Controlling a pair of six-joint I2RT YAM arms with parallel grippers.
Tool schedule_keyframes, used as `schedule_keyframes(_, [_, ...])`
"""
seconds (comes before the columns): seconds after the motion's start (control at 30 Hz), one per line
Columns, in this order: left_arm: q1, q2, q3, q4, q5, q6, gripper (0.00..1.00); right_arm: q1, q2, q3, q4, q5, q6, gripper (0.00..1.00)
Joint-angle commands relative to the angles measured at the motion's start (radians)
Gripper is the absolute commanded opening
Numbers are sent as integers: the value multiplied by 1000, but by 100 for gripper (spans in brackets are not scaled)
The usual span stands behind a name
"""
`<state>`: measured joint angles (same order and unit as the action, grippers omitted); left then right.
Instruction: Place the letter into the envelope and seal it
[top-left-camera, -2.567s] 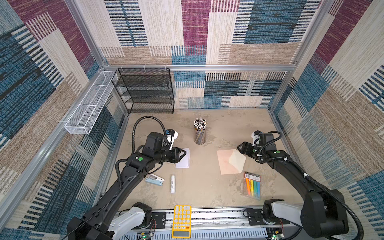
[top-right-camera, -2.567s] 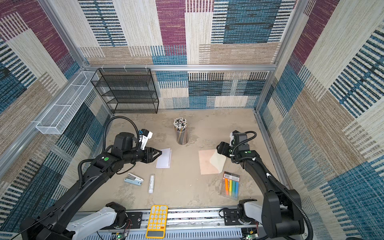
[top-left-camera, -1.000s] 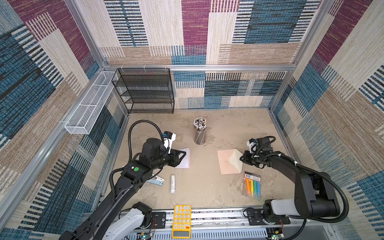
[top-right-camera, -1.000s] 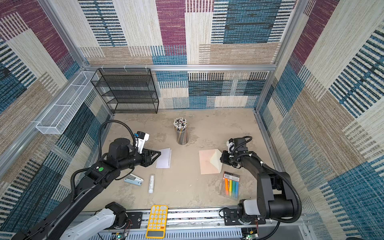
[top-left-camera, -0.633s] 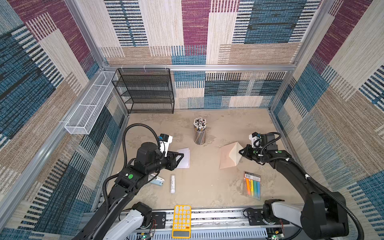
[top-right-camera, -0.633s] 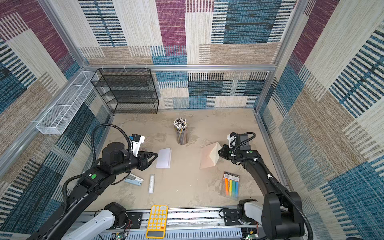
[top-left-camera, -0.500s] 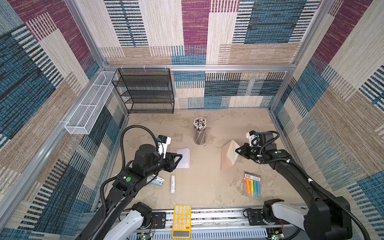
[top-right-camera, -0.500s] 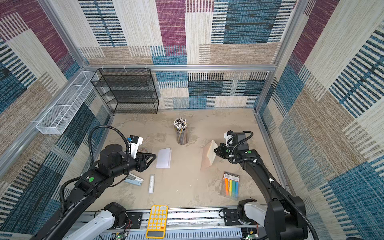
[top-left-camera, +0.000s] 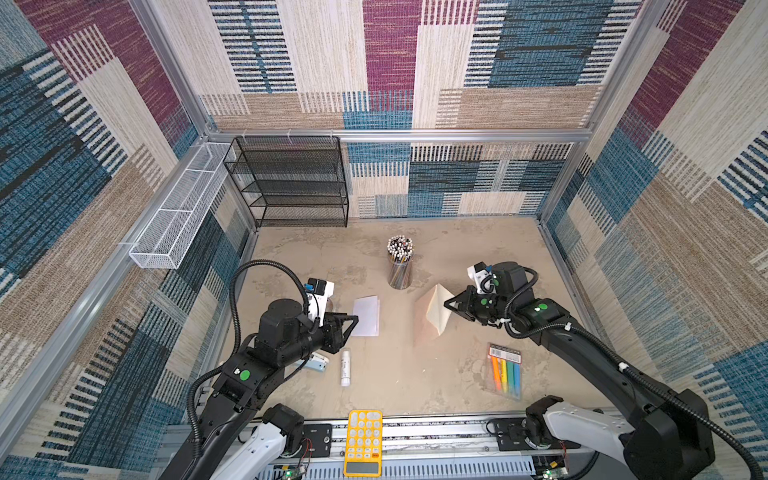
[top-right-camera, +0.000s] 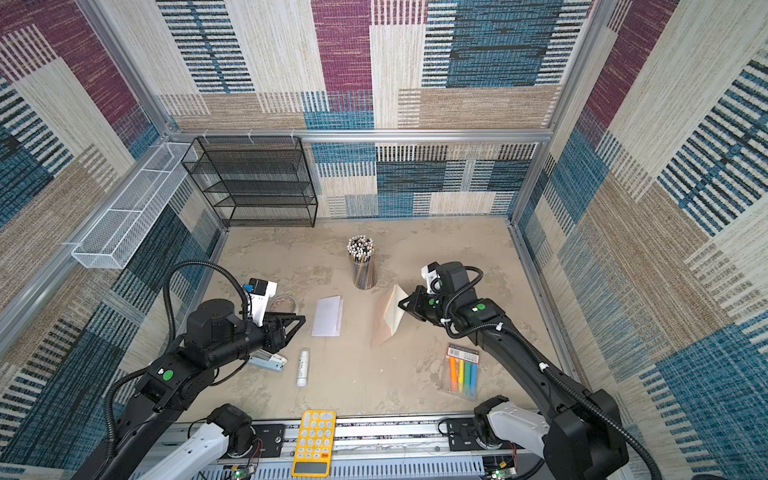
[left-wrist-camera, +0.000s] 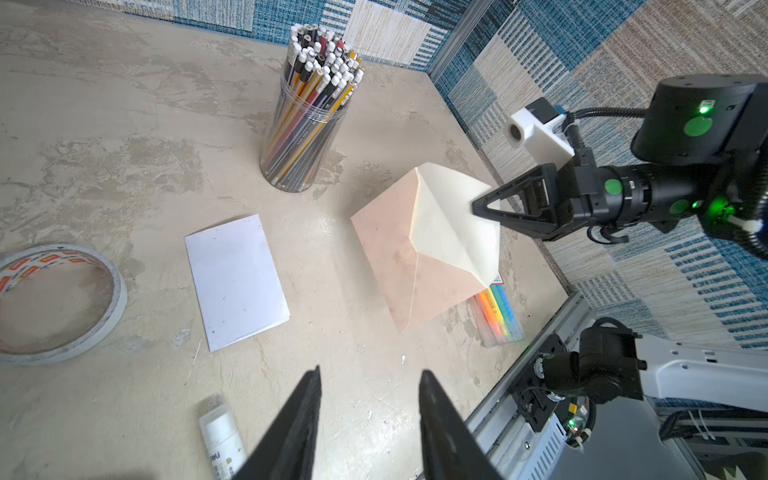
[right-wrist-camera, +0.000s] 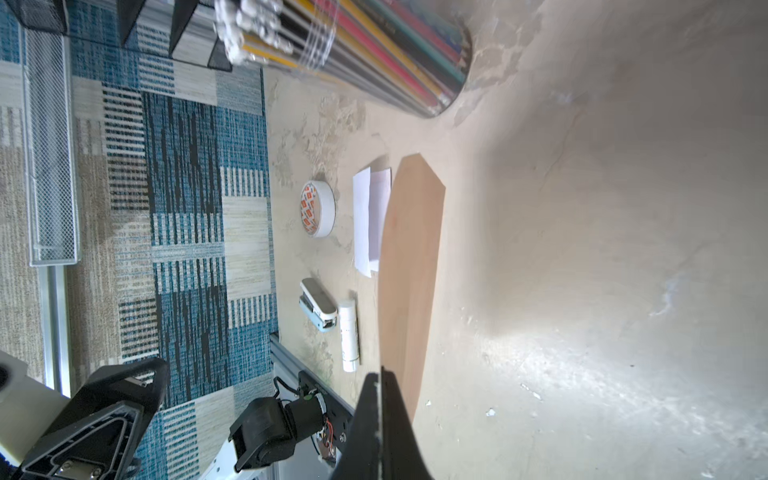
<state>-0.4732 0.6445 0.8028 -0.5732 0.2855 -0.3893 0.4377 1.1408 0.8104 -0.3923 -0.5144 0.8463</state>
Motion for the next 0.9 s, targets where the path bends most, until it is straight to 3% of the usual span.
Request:
schedule_keyframes(0.0, [1, -12, 9, -38, -20, 21, 42, 48, 15, -29, 103, 17, 82, 0])
schedule_keyframes(0.3, [1, -32, 27, -81, -25, 45, 42, 114, 66, -91, 194, 65, 113, 0])
schedule_keyframes(0.6, [1, -31, 21, -64, -29, 61, 42, 136, 109, -39, 208, 58, 108, 0])
schedule_keyframes(0.87, [2, -24, 8, -56, -13, 65, 42, 137, 94, -174, 261, 112, 86, 0])
